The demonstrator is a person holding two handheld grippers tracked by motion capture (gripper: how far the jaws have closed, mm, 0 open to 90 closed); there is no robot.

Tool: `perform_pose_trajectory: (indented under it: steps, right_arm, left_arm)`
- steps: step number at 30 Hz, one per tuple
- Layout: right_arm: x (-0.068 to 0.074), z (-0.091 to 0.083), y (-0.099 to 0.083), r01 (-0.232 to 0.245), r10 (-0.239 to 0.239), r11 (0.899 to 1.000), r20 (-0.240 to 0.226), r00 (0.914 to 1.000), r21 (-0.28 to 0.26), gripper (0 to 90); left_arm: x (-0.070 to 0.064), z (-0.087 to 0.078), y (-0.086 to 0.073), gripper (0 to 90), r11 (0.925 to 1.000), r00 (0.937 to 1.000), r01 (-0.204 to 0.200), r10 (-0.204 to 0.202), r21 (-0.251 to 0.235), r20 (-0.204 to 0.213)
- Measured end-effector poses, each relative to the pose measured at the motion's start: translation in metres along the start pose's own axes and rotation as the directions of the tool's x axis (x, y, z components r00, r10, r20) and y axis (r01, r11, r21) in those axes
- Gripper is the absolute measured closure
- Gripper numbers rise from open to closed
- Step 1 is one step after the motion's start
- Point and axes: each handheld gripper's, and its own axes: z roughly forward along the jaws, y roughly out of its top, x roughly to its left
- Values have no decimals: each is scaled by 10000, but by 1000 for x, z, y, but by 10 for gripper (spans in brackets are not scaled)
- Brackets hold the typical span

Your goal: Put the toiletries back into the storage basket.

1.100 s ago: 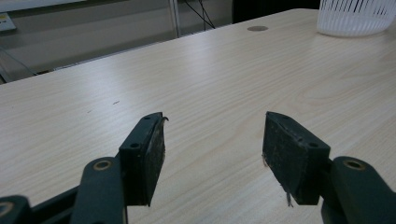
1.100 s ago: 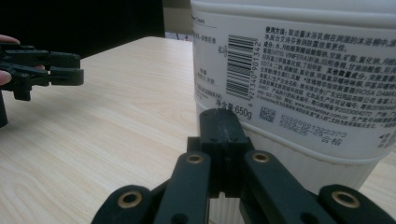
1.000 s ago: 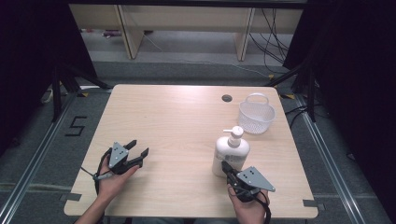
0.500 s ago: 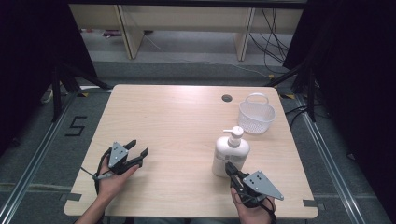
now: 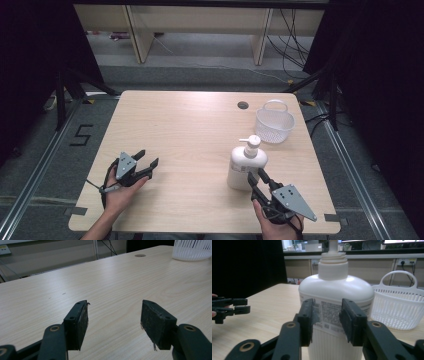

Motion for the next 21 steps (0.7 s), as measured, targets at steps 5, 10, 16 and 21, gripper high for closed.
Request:
perform_pose_trajectory:
  steps: [5,10,16,21]
  right_arm:
    - [3,0,8,52,-45,9996,242,9997,-266,548]
    - [7,4,23,534,-484,9962,721,9962,-684,492]
    - [9,16,36,524,-429,9953,1140,9926,-811,477]
    - [11,25,41,436,-329,9951,1195,9923,-883,474]
  left_arm:
    - [0,-1,0,382,10000,10000,-17,17,-67,44]
    - [1,0,0,383,9999,9999,7,-6,-146,111]
    - [1,-1,0,382,9999,9999,86,-85,-54,59]
    - [1,0,-1,382,9998,9999,93,-92,-158,106]
